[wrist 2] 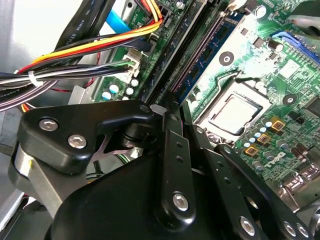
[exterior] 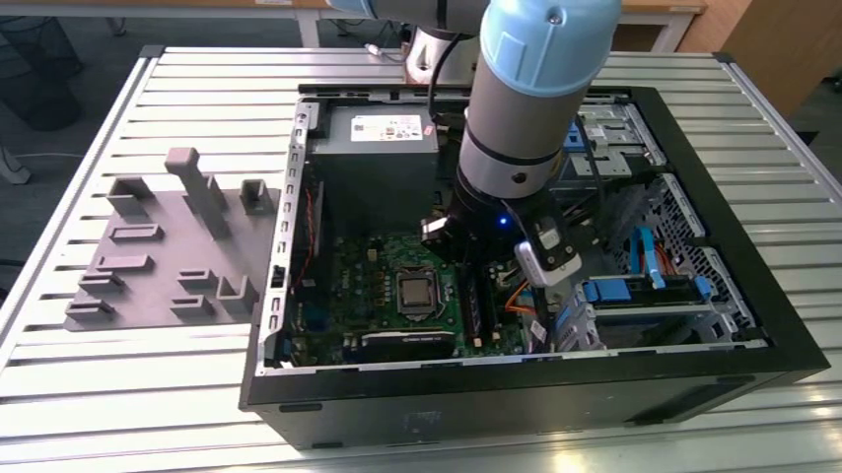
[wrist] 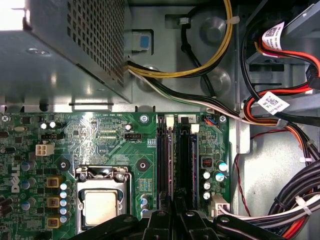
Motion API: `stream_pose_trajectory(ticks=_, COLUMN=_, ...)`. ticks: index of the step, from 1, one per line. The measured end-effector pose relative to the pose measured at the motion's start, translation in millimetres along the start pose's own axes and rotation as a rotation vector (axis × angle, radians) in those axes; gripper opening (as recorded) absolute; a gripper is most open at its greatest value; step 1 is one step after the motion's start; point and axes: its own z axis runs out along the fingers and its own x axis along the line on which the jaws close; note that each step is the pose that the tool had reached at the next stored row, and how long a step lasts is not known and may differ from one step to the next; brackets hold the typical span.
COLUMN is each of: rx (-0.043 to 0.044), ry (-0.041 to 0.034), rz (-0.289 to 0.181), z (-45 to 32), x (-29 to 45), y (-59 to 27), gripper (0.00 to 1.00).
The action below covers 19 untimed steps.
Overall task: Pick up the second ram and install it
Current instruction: 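Press down the second ram until it locks into place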
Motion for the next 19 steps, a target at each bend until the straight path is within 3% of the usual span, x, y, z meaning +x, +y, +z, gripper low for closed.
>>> stream_pose_trajectory(ticks=7, rx=-0.0001, ry=-0.0001, rz=0.0, z=0.2, x=0.0, y=0.0, gripper=0.14)
stream_pose_trajectory(ticks=9, rx=-0.0001, ry=0.0, rz=0.0, z=0.2, x=0.0, y=0.0, gripper=0.15)
stream_pose_trajectory(ticks=10, rx=0.0, ry=0.0, rz=0.0, z=0.2, x=0.0, y=0.0, gripper=0.21)
stream_pose_trajectory(ticks=14, rx=-0.0001, ry=-0.0001, rz=0.0, z=-0.1, x=0.0, y=0.0, gripper=0.21)
stream_pose_trajectory(ticks=19, rx=-0.0001, ry=0.0, rz=0.0, z=-10.1, x=0.2, y=0.3, gripper=0.21)
